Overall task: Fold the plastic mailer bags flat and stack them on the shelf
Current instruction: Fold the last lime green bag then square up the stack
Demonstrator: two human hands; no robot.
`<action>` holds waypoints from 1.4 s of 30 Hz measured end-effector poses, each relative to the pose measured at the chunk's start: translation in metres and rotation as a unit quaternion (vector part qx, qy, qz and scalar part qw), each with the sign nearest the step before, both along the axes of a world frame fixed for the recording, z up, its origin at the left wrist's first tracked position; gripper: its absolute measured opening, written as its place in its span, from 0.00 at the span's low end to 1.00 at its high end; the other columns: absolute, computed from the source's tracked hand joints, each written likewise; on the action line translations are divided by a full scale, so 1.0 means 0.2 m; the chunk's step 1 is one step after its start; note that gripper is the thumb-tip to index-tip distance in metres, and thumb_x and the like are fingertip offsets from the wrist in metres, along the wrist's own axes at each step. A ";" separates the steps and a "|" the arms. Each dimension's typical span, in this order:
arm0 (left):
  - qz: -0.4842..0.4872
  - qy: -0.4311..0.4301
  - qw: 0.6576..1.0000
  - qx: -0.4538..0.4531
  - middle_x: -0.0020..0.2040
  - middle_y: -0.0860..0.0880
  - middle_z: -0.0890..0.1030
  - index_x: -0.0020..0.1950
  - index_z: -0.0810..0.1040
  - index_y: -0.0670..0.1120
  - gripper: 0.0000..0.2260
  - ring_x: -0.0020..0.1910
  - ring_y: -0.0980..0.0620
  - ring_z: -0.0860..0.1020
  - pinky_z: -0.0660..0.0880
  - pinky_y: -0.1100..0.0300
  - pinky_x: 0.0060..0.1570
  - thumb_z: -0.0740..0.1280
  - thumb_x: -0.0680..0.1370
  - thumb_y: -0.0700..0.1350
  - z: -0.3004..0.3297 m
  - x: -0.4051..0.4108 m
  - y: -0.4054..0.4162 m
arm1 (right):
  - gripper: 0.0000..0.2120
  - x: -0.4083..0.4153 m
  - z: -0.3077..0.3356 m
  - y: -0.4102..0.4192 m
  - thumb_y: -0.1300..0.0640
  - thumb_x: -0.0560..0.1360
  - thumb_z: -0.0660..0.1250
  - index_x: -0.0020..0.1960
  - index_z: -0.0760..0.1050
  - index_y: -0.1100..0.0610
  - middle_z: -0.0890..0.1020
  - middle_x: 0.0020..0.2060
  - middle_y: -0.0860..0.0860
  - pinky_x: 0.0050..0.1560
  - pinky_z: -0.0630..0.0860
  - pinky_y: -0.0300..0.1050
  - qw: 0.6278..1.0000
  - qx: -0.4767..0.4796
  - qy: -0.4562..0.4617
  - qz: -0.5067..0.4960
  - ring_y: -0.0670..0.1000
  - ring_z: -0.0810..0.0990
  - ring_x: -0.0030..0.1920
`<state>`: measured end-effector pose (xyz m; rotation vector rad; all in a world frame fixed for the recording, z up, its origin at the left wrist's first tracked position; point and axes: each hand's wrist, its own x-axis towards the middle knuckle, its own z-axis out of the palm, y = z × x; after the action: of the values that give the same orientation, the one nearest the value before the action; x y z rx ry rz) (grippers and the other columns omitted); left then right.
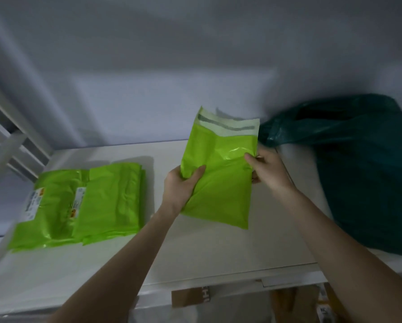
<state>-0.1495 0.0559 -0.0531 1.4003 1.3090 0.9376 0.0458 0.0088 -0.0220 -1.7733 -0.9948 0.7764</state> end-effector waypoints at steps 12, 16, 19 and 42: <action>-0.017 0.102 0.995 -0.018 0.33 0.49 0.74 0.39 0.76 0.44 0.15 0.37 0.48 0.72 0.67 0.60 0.35 0.59 0.80 0.50 -0.18 0.01 -0.05 | 0.20 0.04 -0.19 0.01 0.44 0.78 0.59 0.44 0.74 0.62 0.76 0.37 0.56 0.39 0.69 0.45 0.992 -0.071 0.058 -0.092 0.54 0.75 0.40; -0.002 0.258 0.960 0.108 0.61 0.43 0.73 0.64 0.72 0.43 0.18 0.61 0.43 0.69 0.66 0.53 0.61 0.62 0.77 0.49 -0.23 -0.01 -0.04 | 0.17 0.05 -0.29 0.00 0.47 0.74 0.64 0.53 0.76 0.61 0.80 0.47 0.58 0.44 0.75 0.48 0.984 -0.097 0.117 -0.089 0.57 0.80 0.47; -0.051 0.297 0.927 0.223 0.68 0.44 0.68 0.68 0.69 0.43 0.27 0.66 0.43 0.67 0.65 0.50 0.62 0.54 0.73 0.54 -0.19 0.04 -0.04 | 0.15 0.04 -0.31 -0.01 0.60 0.72 0.68 0.59 0.73 0.58 0.79 0.50 0.57 0.48 0.75 0.49 0.986 -0.098 0.115 -0.077 0.55 0.79 0.47; -0.319 0.275 0.880 0.221 0.77 0.46 0.54 0.77 0.51 0.42 0.24 0.77 0.49 0.50 0.45 0.53 0.75 0.51 0.82 0.43 -0.20 0.33 0.03 | 0.15 -0.03 -0.36 -0.19 0.62 0.75 0.64 0.62 0.70 0.61 0.73 0.53 0.60 0.54 0.69 0.50 0.963 -0.055 -0.263 -0.018 0.60 0.72 0.54</action>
<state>-0.0843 0.0610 -0.0940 2.3930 0.9068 0.3916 0.0394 -0.0288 -0.0947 -2.1456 -1.2744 0.3392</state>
